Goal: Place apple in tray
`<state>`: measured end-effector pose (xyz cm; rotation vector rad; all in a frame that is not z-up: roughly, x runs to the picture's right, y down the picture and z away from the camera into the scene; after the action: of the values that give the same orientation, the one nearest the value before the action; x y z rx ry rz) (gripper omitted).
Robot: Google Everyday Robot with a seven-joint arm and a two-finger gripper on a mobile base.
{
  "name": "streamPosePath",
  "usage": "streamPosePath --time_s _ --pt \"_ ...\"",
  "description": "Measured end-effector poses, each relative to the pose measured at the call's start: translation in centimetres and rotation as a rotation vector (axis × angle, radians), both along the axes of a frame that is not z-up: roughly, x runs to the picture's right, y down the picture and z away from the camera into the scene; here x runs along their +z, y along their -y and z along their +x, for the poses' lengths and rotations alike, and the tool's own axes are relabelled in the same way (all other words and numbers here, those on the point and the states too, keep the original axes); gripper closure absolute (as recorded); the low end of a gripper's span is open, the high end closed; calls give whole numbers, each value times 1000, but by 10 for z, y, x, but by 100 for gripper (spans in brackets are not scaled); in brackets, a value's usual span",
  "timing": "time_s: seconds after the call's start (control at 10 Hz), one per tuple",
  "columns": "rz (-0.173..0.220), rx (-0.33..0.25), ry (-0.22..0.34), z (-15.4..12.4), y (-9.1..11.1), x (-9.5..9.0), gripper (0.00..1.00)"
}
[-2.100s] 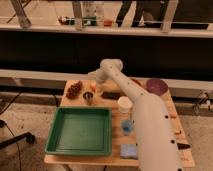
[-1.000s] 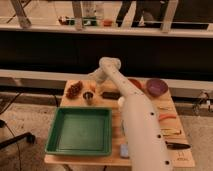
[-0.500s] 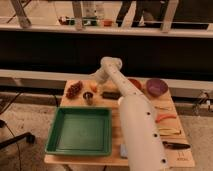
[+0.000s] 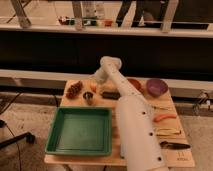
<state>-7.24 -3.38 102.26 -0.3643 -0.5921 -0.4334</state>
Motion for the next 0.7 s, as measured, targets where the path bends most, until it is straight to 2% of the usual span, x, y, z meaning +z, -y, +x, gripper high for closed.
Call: streamPosePath --time_s 0.1,0.3,0.5,0.7 --pt "-2 -3 2 -1 0 0 55" --pt "-6 -12 0 -1 0 1 77" --pt "-1 -14 2 -2 1 -2 83" --pt "21 4 3 1 11 -14 83"
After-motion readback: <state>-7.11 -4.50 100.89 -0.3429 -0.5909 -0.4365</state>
